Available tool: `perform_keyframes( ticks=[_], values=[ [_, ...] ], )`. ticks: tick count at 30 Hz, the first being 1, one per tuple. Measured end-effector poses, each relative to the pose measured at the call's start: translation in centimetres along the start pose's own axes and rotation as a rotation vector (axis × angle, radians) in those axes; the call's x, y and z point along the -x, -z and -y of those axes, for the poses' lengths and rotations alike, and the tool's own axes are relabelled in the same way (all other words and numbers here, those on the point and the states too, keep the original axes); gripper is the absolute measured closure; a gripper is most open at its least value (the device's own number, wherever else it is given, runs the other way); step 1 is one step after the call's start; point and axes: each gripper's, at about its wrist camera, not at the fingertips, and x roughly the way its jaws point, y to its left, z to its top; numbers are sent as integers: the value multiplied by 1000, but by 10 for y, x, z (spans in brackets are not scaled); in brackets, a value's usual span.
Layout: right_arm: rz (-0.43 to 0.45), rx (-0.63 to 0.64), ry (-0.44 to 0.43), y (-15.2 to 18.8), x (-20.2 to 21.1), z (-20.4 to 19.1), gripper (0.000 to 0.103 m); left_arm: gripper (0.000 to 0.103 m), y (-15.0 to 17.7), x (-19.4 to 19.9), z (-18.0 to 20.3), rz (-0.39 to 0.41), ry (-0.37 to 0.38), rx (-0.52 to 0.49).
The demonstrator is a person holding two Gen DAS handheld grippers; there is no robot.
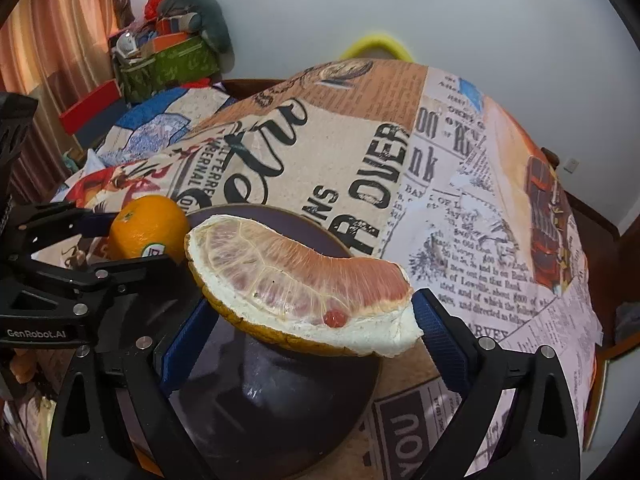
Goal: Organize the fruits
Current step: 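Carry the orange and pomelo segment onto the grey plate and open both grippers, then move the left gripper to a pale green corn cob while the right approaches a stickered orange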
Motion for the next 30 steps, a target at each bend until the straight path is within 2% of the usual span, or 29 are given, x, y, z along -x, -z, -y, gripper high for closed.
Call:
perform_keyframes(
  ticks=[6, 13, 22, 30],
  values=[
    [7, 52, 8, 0, 0, -8, 8, 37, -6, 11, 5, 69, 1, -31],
    [50, 40, -18, -1, 21, -11, 7, 37, -7, 32, 9, 103, -14, -30],
    [112, -6, -6, 9, 66, -19, 7, 37, 15, 82, 22, 157, -32, -35],
    [164, -13, 11, 33, 110, -39, 7, 36, 48, 136, 34, 203, -37, -25]
  ],
)
